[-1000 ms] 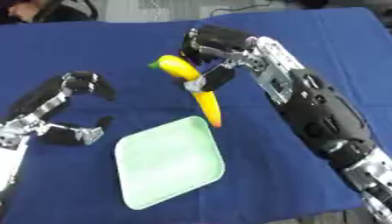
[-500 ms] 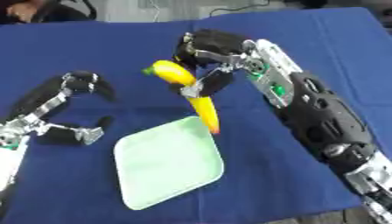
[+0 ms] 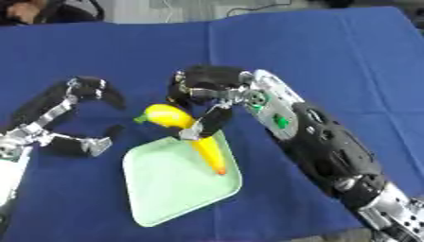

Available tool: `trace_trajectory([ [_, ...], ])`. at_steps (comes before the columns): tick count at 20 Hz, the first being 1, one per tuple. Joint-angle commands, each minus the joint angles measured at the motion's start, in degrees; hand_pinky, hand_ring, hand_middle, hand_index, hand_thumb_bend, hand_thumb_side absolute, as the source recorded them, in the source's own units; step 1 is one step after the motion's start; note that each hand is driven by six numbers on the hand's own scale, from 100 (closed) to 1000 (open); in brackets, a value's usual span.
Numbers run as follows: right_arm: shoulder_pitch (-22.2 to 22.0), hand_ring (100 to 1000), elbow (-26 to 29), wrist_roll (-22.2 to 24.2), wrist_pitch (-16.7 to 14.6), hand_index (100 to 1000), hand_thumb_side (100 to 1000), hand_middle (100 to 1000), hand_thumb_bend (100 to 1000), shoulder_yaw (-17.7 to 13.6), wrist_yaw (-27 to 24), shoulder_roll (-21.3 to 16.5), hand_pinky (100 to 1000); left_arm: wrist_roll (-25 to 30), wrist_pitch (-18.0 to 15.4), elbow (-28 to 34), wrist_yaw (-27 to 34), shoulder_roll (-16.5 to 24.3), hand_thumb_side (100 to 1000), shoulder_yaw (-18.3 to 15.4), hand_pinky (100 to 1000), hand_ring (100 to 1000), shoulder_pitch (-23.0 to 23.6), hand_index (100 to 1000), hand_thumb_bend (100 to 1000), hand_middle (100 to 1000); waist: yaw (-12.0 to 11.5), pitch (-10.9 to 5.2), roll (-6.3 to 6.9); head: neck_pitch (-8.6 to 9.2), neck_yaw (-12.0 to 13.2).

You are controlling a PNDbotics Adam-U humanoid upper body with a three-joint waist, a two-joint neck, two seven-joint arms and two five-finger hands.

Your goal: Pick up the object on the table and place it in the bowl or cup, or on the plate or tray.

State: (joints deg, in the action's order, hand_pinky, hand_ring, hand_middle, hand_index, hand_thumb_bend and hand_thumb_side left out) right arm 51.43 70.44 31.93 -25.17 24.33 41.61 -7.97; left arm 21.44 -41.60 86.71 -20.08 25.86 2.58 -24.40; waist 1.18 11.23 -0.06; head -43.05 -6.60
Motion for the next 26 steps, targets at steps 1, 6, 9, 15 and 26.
trace_trajectory([
  [1,0.12,255,0.71,0.32,-0.54,479,506,330,179,0.25,-0.02,0.4,100,7.75,-7.83,1.2,0.14,0.89,267,-0.42,564,606,-1.07,674,100,605,-0.08,-0.75,0.17,0.61,-0.65],
  [6,-0.74,283,-1.02,0.41,-1.89,508,477,360,322,0.82,0.69,1.01,100,7.8,-7.72,1.29,0.26,0.85,267,-0.44,564,606,-1.22,674,100,605,-0.05,-0.64,0.1,0.73,-0.75],
  [9,-1.12,329,-2.39,0.59,-3.17,549,464,410,460,1.23,1.71,1.3,135,7.9,-7.68,1.35,0.31,0.79,267,-0.4,564,606,-1.3,674,100,605,-0.06,-0.55,0.1,0.71,-0.82],
  [15,-1.82,338,-4.6,0.43,-5.11,556,457,421,490,1.35,3.64,1.8,149,8.01,-7.58,1.53,0.42,0.69,268,-0.4,564,606,-1.37,674,100,605,-0.08,-0.4,0.14,0.73,-0.92],
  [26,-1.8,468,-4.63,-0.4,-6.0,682,610,587,790,0.63,3.69,1.62,279,7.99,-7.59,1.56,0.39,0.68,267,-0.44,564,607,-1.31,675,100,605,-0.06,-0.39,0.27,0.78,-0.97],
])
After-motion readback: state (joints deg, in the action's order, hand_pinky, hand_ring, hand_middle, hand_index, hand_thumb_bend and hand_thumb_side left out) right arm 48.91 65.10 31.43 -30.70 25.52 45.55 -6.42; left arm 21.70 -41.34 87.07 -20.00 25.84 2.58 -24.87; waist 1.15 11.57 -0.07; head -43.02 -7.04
